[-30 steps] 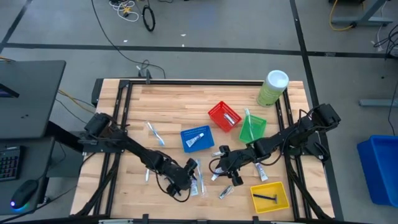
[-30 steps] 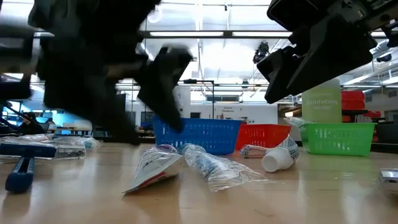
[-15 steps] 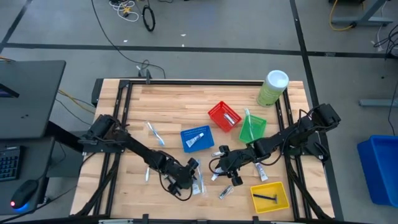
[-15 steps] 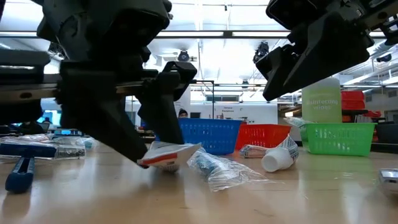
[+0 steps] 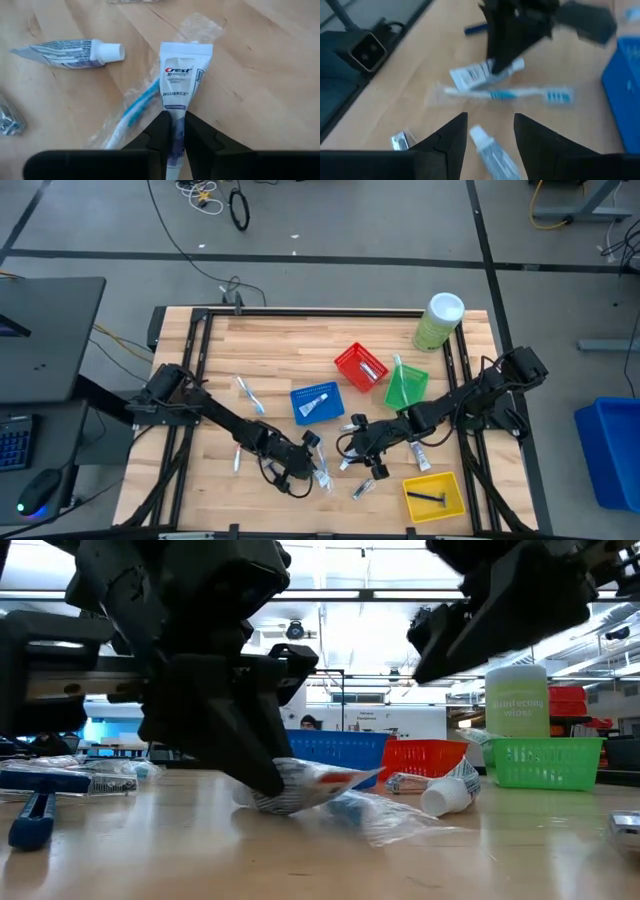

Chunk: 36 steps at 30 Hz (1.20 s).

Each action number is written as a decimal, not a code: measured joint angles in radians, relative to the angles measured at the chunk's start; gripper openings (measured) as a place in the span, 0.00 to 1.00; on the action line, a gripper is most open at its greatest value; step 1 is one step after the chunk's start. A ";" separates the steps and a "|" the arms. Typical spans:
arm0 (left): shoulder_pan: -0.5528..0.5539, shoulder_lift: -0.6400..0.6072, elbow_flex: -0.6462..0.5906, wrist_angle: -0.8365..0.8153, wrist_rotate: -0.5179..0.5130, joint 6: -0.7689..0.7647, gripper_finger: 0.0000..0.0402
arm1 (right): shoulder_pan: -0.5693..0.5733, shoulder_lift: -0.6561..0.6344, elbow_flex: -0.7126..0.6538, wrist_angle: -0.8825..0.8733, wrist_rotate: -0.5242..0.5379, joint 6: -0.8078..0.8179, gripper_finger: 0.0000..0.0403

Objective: Pick & Place Travel size toiletries
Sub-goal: Put the white toothpaste into the blue bin

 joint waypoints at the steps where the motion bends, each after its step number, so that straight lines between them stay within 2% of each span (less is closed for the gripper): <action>1: 0.000 -0.002 0.007 -0.014 0.001 -0.010 0.13 | 0.005 0.000 0.000 0.017 0.000 -0.029 0.43; 4: -0.001 -0.015 0.040 -0.058 0.002 -0.080 0.11 | 0.021 0.000 0.000 0.069 0.018 -0.178 0.45; 8: 0.000 -0.054 0.113 -0.186 -0.003 -0.184 0.09 | 0.046 -0.004 0.000 0.172 0.154 -0.416 0.45; 11: 0.000 -0.088 0.178 -0.306 -0.049 -0.256 0.09 | 0.059 -0.012 0.000 0.242 0.241 -0.523 0.43; 16: 0.004 -0.151 0.259 -0.488 -0.130 -0.366 0.09 | 0.064 -0.012 0.000 0.252 0.252 -0.509 0.40; 19: 0.011 -0.183 0.280 -0.522 -0.148 -0.458 0.09 | 0.067 -0.012 0.000 0.234 0.248 -0.478 0.40; 24: 0.024 -0.210 0.282 -0.539 -0.152 -0.559 0.09 | 0.068 -0.012 0.000 0.235 0.248 -0.473 0.41; 31: 0.028 -0.210 0.282 -0.531 -0.181 -0.569 0.09 | 0.062 -0.012 0.000 0.251 0.254 -0.525 0.45; 36: 0.030 -0.210 0.282 -0.454 -0.183 -0.611 0.09 | 0.047 -0.012 0.000 0.254 0.254 -0.555 0.42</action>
